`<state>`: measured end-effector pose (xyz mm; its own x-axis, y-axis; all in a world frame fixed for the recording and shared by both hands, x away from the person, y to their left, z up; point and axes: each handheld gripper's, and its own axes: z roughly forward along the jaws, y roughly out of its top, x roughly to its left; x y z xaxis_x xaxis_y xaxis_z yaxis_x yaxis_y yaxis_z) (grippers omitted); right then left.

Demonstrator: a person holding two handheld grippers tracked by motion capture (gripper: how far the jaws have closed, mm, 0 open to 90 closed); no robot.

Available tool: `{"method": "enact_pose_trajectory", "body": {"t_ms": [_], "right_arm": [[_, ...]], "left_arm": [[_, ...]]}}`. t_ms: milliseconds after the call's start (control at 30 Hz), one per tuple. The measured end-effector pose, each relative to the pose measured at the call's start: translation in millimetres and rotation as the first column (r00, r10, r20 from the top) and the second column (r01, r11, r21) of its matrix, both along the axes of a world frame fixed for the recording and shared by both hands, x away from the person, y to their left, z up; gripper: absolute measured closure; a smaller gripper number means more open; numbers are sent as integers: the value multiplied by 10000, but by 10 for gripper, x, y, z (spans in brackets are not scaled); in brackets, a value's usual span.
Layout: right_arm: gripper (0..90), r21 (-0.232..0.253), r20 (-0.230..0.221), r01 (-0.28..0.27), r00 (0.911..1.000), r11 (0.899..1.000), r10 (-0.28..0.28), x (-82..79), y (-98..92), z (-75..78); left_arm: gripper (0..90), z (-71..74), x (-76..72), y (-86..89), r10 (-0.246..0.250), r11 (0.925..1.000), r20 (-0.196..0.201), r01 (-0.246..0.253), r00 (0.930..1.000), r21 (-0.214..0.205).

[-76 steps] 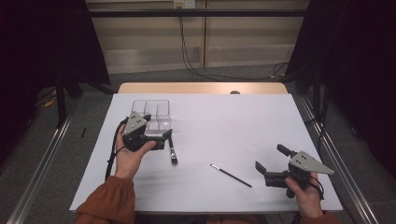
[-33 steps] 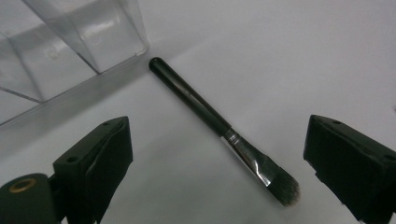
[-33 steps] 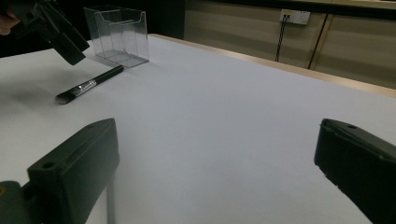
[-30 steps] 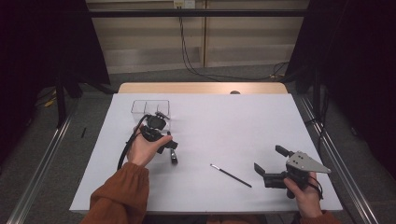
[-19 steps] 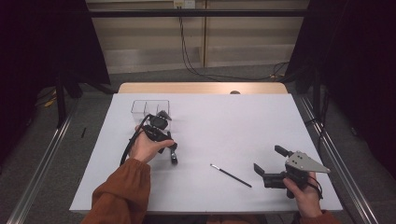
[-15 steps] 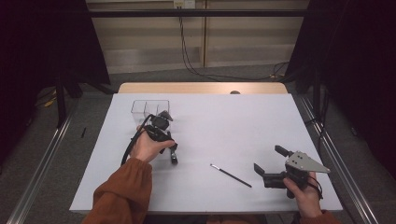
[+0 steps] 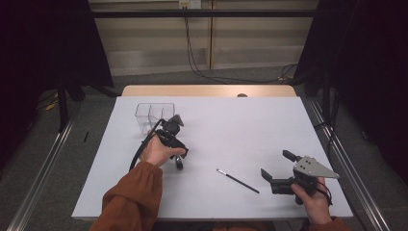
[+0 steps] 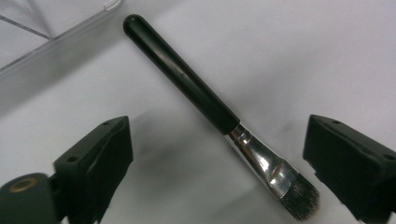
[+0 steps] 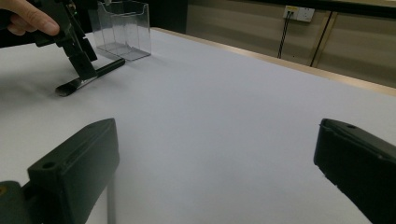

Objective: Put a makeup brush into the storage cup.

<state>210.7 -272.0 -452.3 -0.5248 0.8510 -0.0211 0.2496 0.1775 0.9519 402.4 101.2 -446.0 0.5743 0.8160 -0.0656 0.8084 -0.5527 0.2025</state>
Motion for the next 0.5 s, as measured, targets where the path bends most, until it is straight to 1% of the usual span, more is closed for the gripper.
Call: {"method": "enact_pose_trajectory", "body": {"t_ms": [67, 100, 133, 167, 200, 267, 333, 367, 400, 500], "right_arm": [[0, -4, -1, -6, 10000, 10000, 6, 1, 1, -1], [0, -2, -4, -1, 10000, 10000, 1, 0, 1, -1], [0, -12, -5, -8, 10000, 10000, 8, -1, 0, -1], [0, -10, -10, -5, 10000, 10000, 5, -1, 0, -1], [0, -5, -6, -2, 10000, 10000, 2, 0, 1, -2], [0, -6, -12, -28, 10000, 10000, 28, 0, 2, -2], [0, -13, -40, -60, 10000, 10000, 60, 1, 5, -4], [0, -17, -46, -78, 10000, 10000, 78, 3, 7, -5], [0, -35, -44, -81, 10000, 10000, 81, 4, 7, -5], [0, -54, -43, -109, 9999, 9999, 108, 2, 9, -5]], "left_arm": [[147, -9, -6, -18, -26, 10000, -123, 26, 9999, 30], [171, -18, -9, -25, 41, 10000, -193, -42, 9998, -39], [182, -28, -11, -34, 49, 10000, -185, -49, 9998, 3], [189, -37, -11, -42, 13, 9999, -183, -11, 9998, 134], [194, -54, -12, -51, 55, 9999, -201, -52, 9998, 138], [185, -64, -20, -76, 28, 9996, -153, -23, 9999, 289], [172, -75, -31, -101, -58, 9989, -97, 63, 9999, 463], [172, -81, -42, -117, -3, 9980, -27, 5, 10000, 634], [171, -86, -43, -127, 24, 9976, 20, -25, 10000, 685], [176, -84, -31, -131, 131, 9976, -121, -123, 9998, 685]]}}
